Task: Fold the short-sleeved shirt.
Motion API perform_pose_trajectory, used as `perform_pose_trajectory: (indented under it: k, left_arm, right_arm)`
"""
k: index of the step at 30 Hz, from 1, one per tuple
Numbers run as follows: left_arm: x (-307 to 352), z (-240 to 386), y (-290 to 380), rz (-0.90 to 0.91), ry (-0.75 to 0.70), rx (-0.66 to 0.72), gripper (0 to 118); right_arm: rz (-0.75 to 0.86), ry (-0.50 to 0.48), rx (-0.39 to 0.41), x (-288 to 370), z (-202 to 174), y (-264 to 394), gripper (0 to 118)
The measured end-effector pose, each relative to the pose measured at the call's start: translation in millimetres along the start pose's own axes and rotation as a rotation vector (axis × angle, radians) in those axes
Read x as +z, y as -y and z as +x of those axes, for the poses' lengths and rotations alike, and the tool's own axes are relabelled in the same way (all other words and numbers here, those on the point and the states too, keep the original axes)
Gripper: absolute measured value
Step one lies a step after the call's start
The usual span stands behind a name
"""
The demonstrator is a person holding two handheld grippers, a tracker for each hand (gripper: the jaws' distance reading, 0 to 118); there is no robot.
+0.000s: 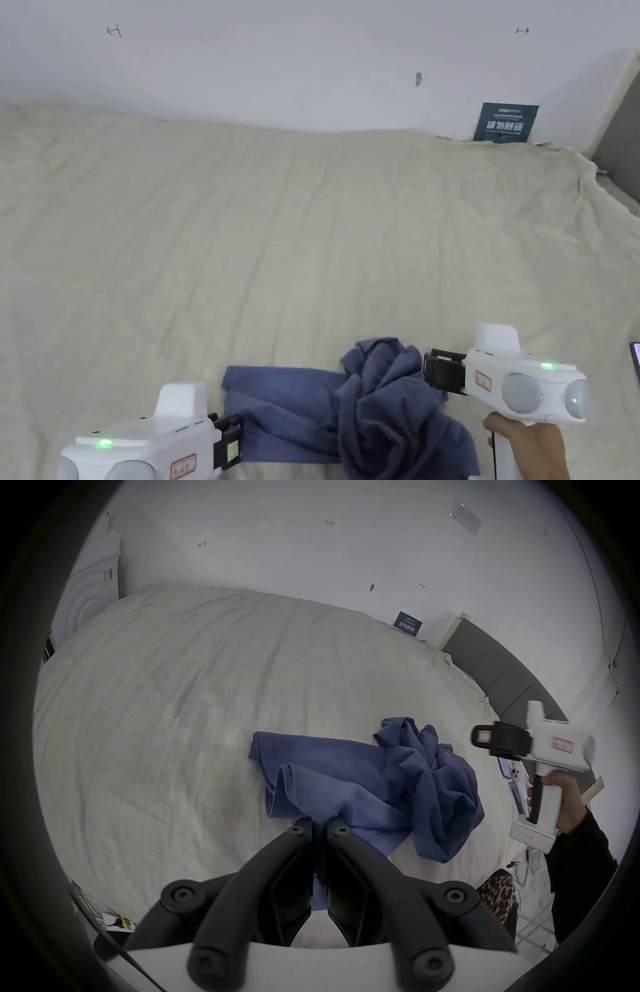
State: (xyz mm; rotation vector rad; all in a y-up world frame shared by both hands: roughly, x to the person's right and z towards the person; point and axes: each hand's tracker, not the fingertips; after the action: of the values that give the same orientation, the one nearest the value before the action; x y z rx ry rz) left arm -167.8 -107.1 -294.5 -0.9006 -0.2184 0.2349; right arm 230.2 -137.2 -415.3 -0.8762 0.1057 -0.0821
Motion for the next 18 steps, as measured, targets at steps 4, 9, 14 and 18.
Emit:
perform_pose_trajectory:
  k: [4,9,14,18]
  left_arm:
    - [-0.3,0.8,-0.1,-0.006,0.002,-0.009,5]
    - [-0.1,1.2,-0.1,-0.022,0.024,0.000,5]
    - [1.3,-2.0,0.9,-0.017,0.025,-0.002,5]
    - [7.3,-4.1,0.3,0.004,0.033,0.004,5]
  right_arm:
    - [-0.122,-0.033,-0.106,-35.4,7.4,-2.6,79]
    - [-0.187,-0.080,-0.186,-53.9,9.5,10.1,27]
    - [-0.125,-0.056,-0.109,-29.9,-5.8,12.3,4]
    - [-0.006,-0.026,-0.036,6.6,-4.7,4.0,4]
